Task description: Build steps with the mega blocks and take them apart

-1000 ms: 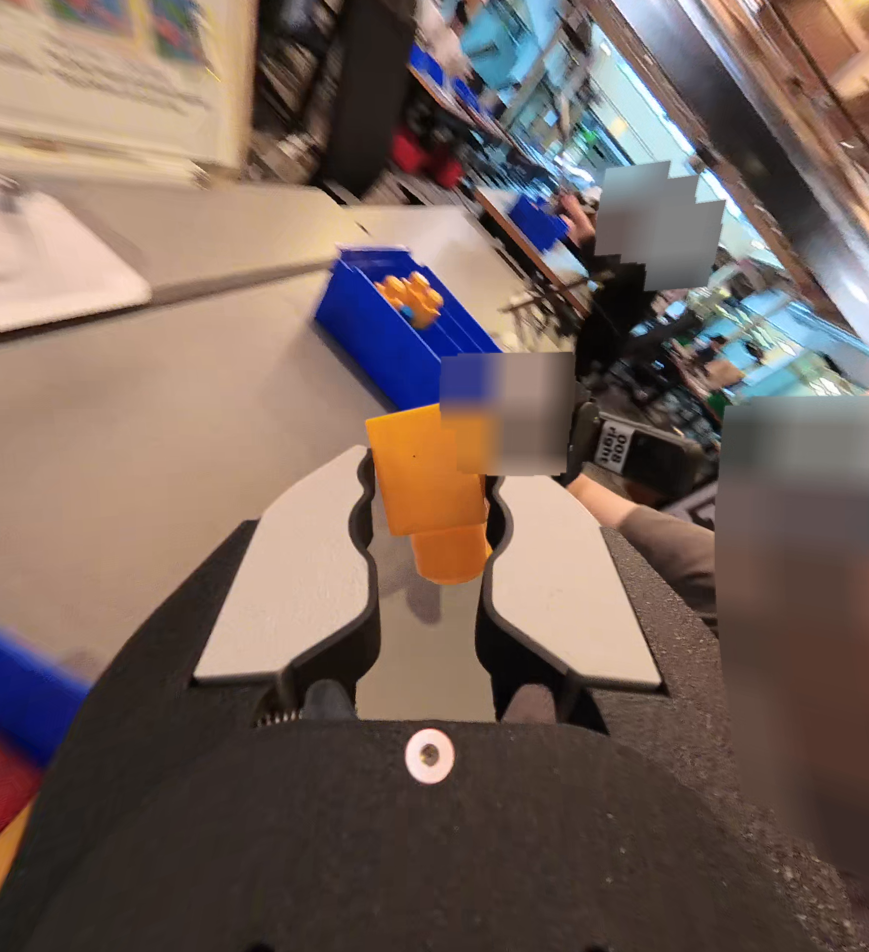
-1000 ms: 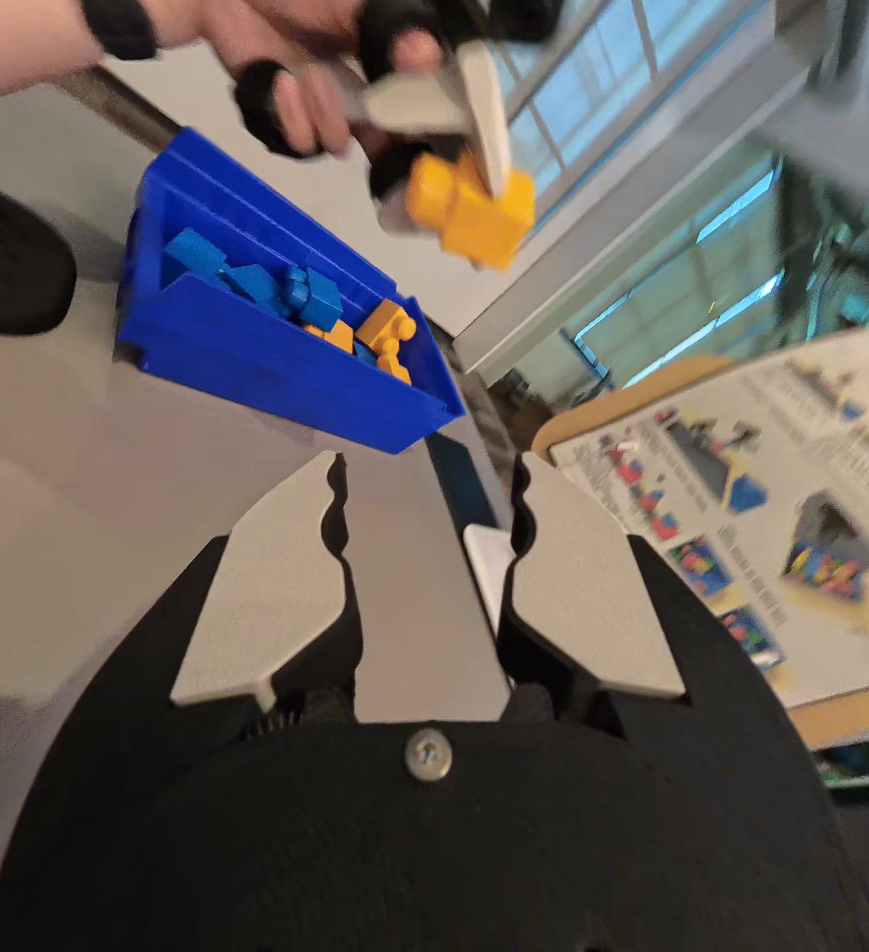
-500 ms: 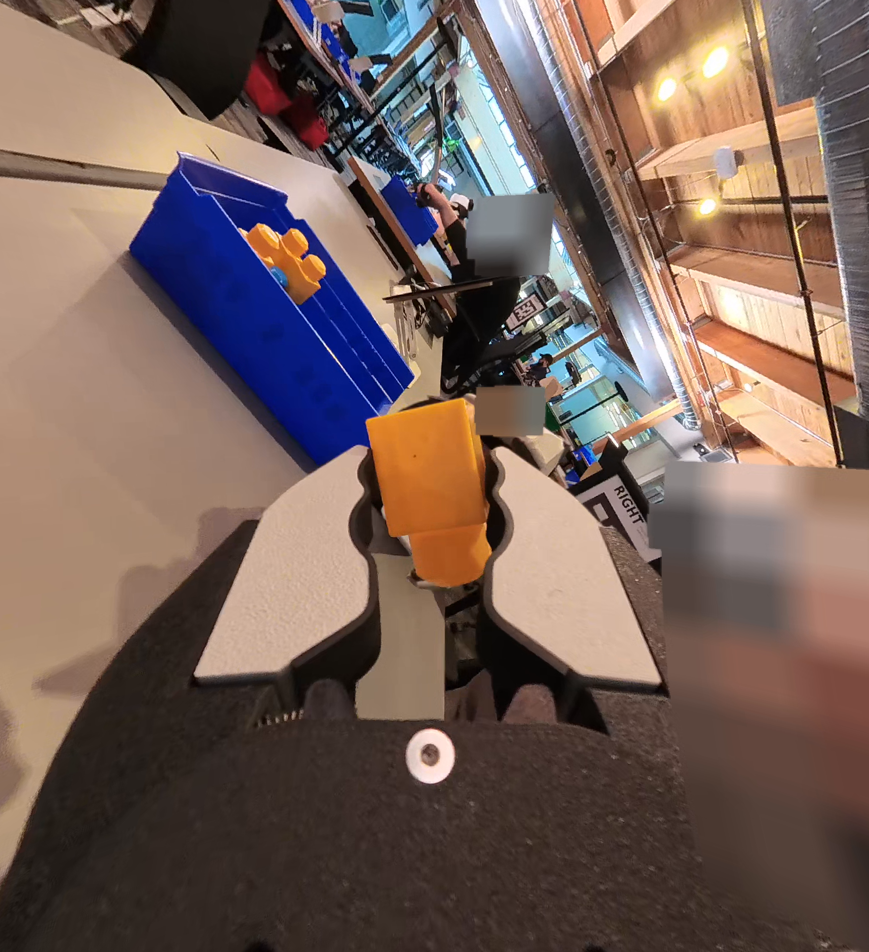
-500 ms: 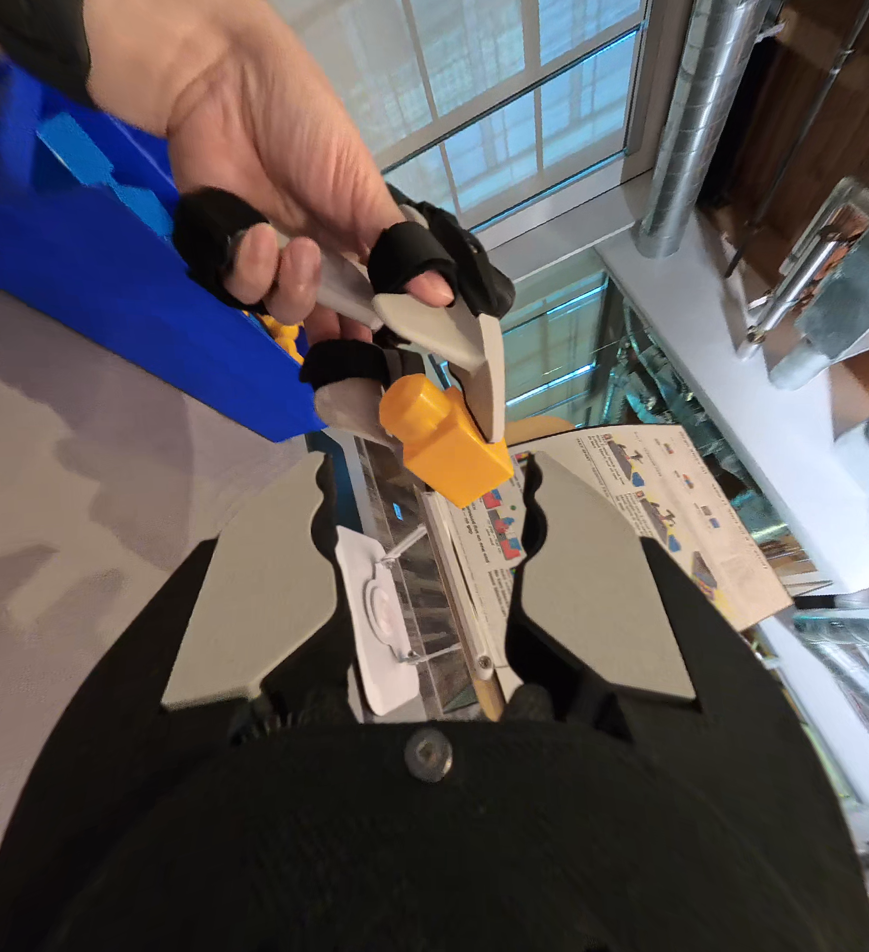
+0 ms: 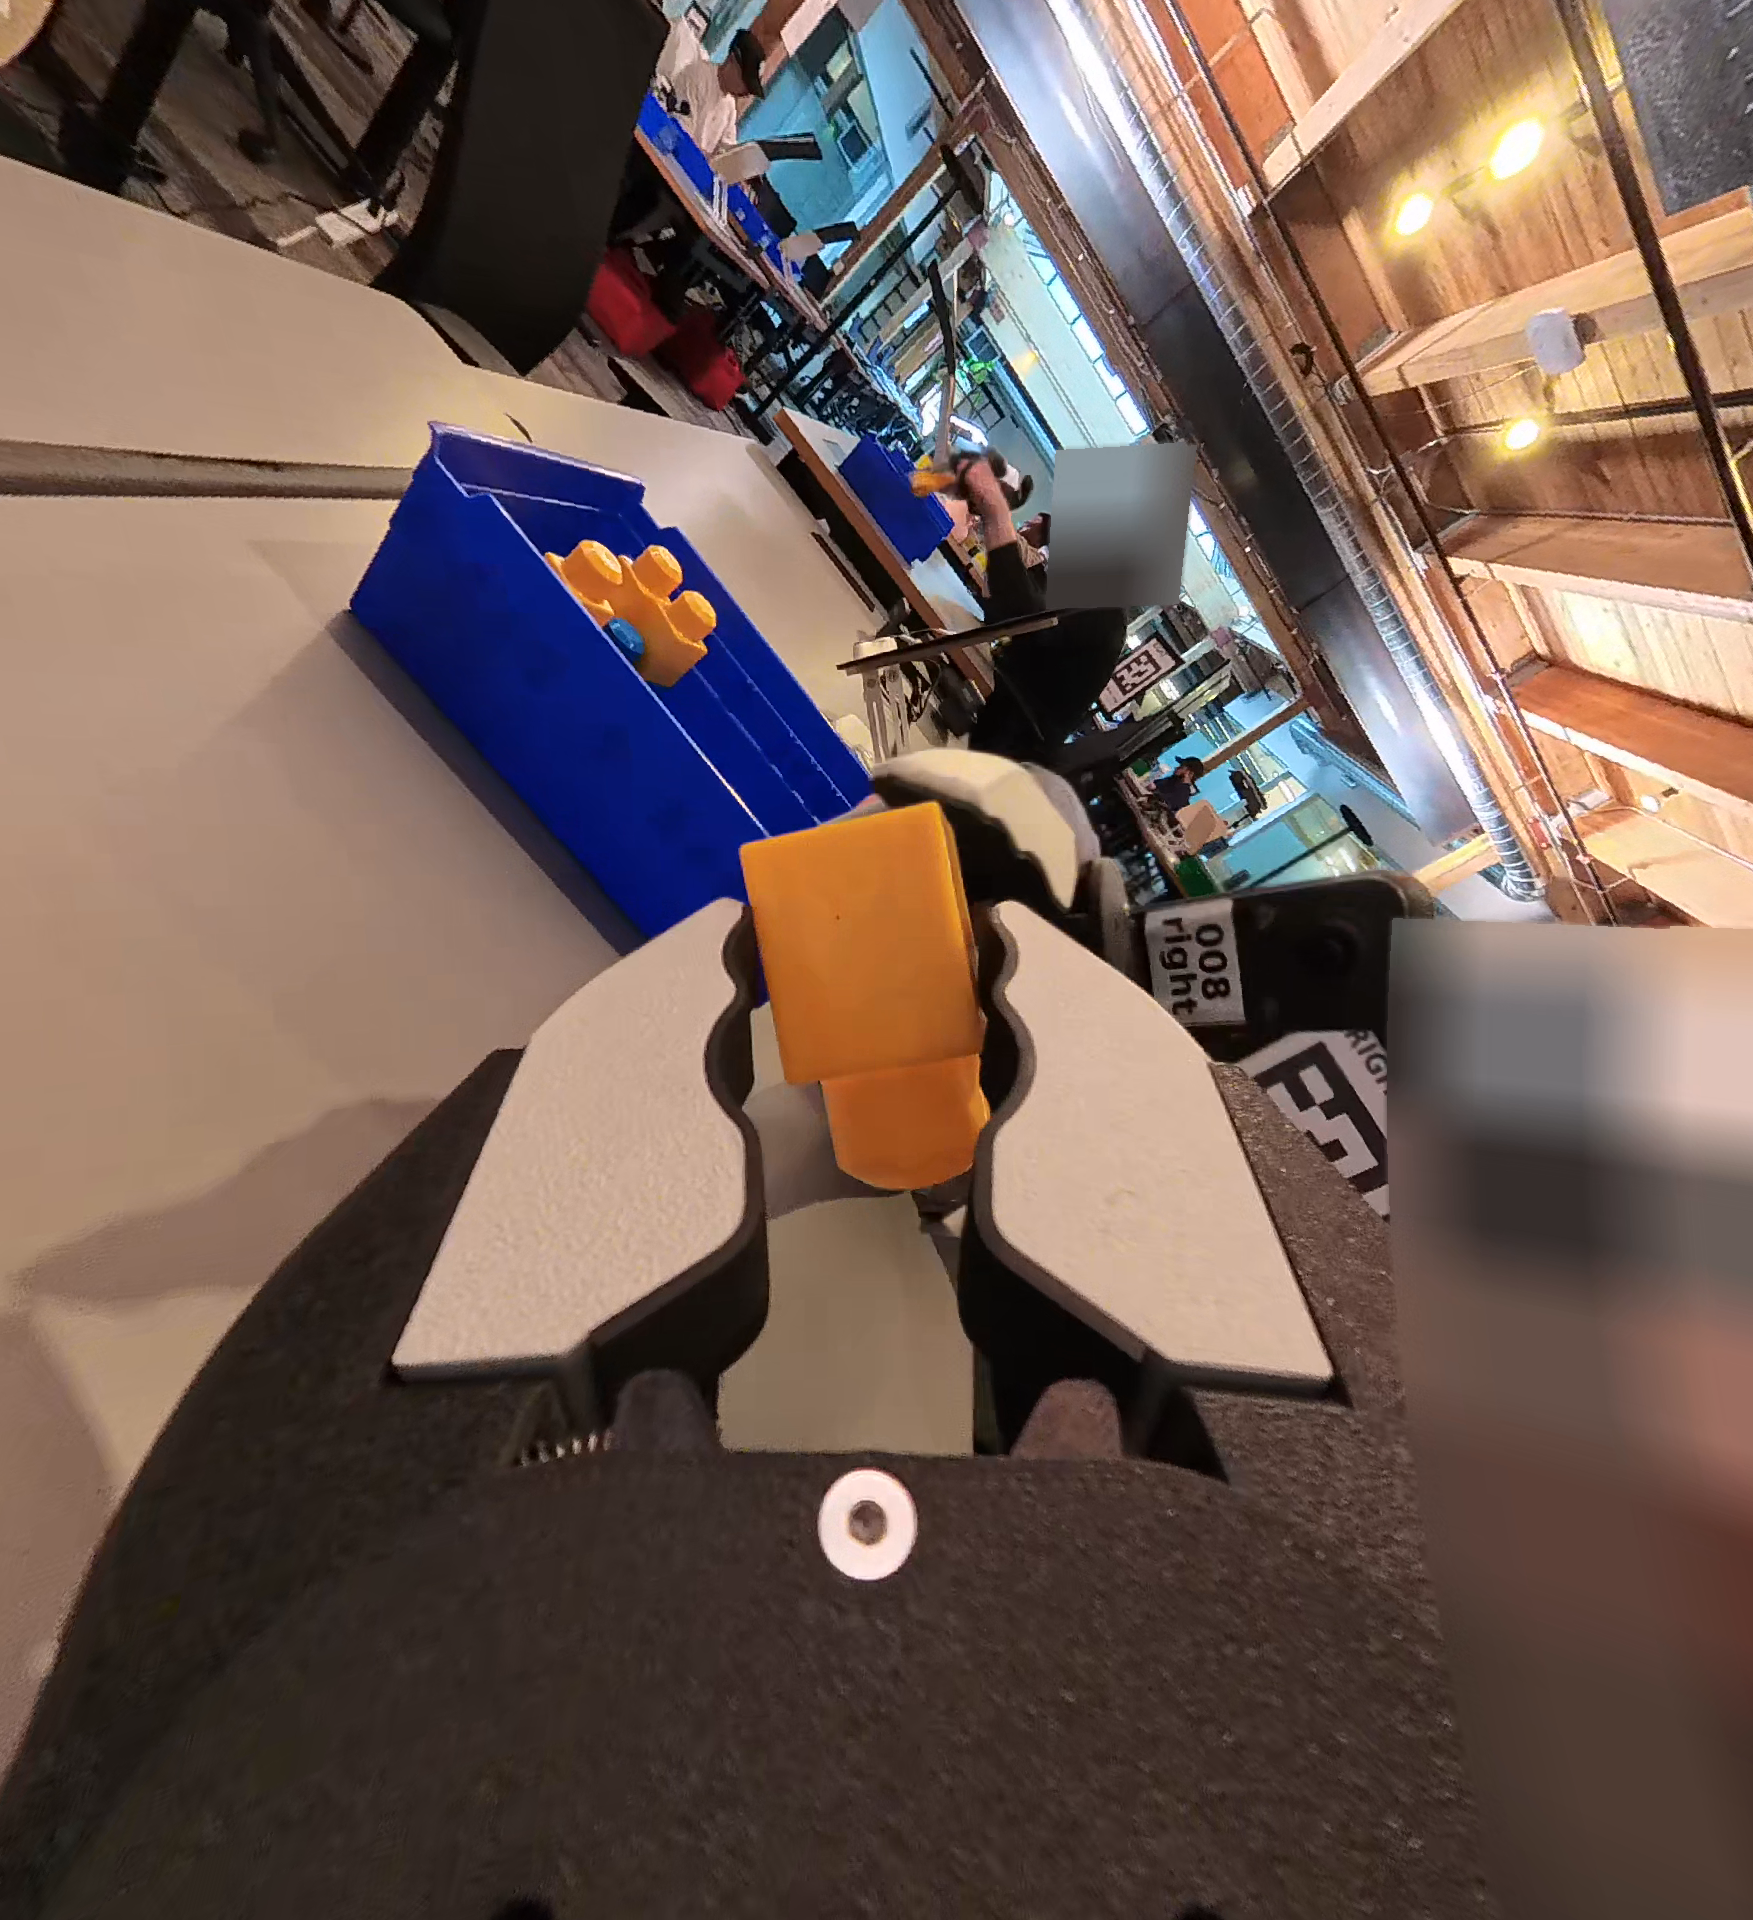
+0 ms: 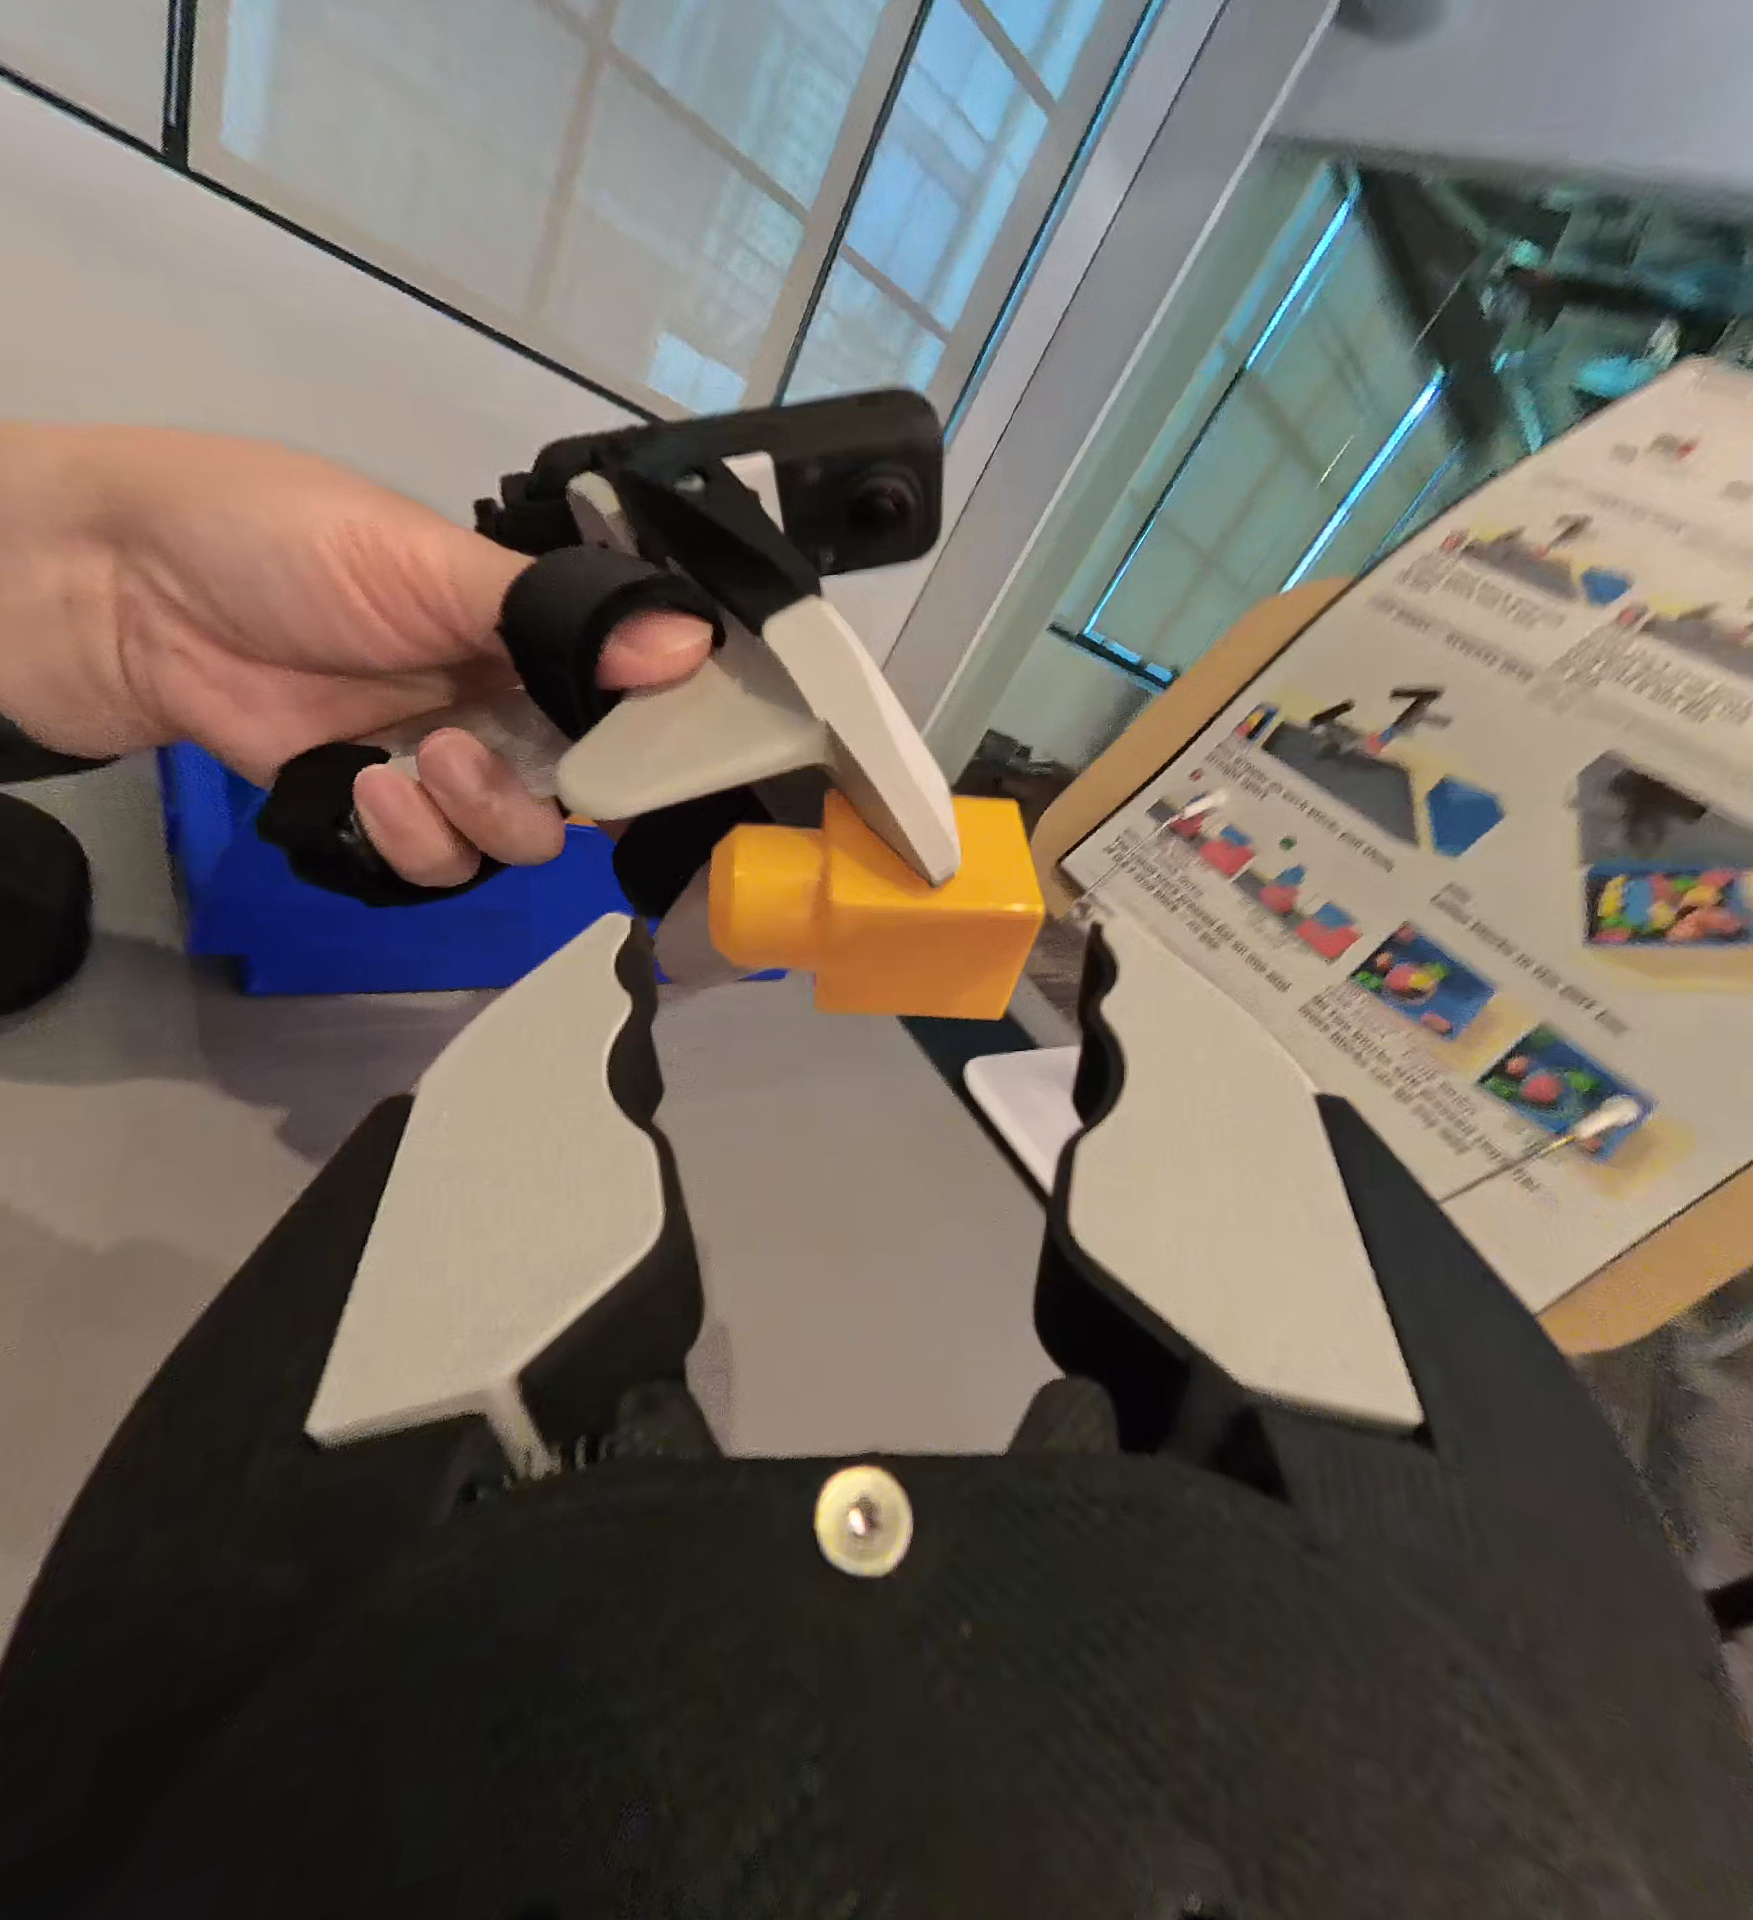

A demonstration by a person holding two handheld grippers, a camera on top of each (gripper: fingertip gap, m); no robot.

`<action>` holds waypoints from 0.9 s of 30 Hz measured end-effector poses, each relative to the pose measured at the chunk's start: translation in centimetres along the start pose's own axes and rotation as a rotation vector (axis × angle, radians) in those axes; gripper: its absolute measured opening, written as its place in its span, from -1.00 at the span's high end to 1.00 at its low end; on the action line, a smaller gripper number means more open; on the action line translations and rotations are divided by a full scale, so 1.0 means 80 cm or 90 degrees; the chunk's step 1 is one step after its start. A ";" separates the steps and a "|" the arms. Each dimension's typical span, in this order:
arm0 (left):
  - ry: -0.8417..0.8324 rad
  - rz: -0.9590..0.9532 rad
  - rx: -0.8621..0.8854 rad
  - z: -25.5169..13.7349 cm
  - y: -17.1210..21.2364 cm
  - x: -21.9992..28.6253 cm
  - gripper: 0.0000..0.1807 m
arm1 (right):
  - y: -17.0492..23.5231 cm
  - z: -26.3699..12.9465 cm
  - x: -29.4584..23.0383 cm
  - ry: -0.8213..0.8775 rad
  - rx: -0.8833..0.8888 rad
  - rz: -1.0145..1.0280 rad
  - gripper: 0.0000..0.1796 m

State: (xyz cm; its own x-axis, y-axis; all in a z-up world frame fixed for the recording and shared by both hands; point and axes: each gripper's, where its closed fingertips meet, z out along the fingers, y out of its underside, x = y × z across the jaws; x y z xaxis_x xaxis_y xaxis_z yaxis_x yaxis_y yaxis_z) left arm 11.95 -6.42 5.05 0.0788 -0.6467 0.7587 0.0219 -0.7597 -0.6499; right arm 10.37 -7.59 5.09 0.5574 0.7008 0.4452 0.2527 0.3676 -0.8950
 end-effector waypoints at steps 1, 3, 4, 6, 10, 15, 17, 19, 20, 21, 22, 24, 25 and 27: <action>-0.007 0.006 0.000 0.001 0.000 0.000 0.55 | 0.003 0.001 0.001 -0.004 -0.001 0.021 0.12; -0.026 0.020 0.002 0.003 0.001 -0.003 0.55 | 0.005 0.002 0.003 -0.005 0.001 0.044 0.13; -0.032 0.024 0.001 0.005 0.002 -0.004 0.55 | 0.005 0.002 0.004 -0.003 0.003 0.049 0.13; -0.041 0.026 0.007 0.008 0.002 -0.006 0.55 | 0.010 0.003 0.006 0.006 -0.008 0.044 0.17; -0.051 0.012 0.025 0.012 0.002 -0.013 0.55 | 0.021 0.007 0.006 0.022 -0.029 0.045 0.18; -0.018 -0.038 0.066 0.014 -0.003 -0.015 0.56 | 0.033 0.008 0.012 0.071 -0.046 0.034 0.19; -0.019 -0.043 0.086 0.013 -0.007 -0.019 0.56 | 0.031 0.005 0.016 0.097 -0.035 0.034 0.19; -0.026 -0.041 0.094 0.013 -0.008 -0.021 0.56 | 0.028 0.003 0.016 0.116 -0.024 0.022 0.19; -0.029 -0.039 0.099 0.013 -0.008 -0.022 0.56 | 0.027 0.002 0.014 0.118 -0.019 0.016 0.19; -0.031 -0.038 0.105 0.014 -0.009 -0.022 0.56 | 0.027 0.003 0.011 0.117 -0.020 0.009 0.23; -0.031 -0.038 0.111 0.015 -0.009 -0.022 0.56 | 0.029 0.005 0.007 0.117 -0.028 0.001 0.24; -0.030 -0.041 0.120 0.018 -0.008 -0.023 0.56 | 0.033 0.007 0.006 0.125 -0.039 -0.005 0.23; -0.028 -0.042 0.122 0.019 -0.008 -0.022 0.56 | 0.034 0.007 0.008 0.133 -0.038 -0.005 0.23; -0.021 -0.045 0.119 0.023 -0.005 -0.020 0.57 | 0.034 0.006 0.014 0.141 -0.035 0.008 0.22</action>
State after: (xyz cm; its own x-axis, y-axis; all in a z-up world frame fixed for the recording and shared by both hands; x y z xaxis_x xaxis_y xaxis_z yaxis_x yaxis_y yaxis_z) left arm 13.63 -4.91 4.02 0.1023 -0.5868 0.8033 0.2134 -0.7757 -0.5939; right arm 11.32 -5.52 3.16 0.7191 0.5512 0.4231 0.2849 0.3215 -0.9030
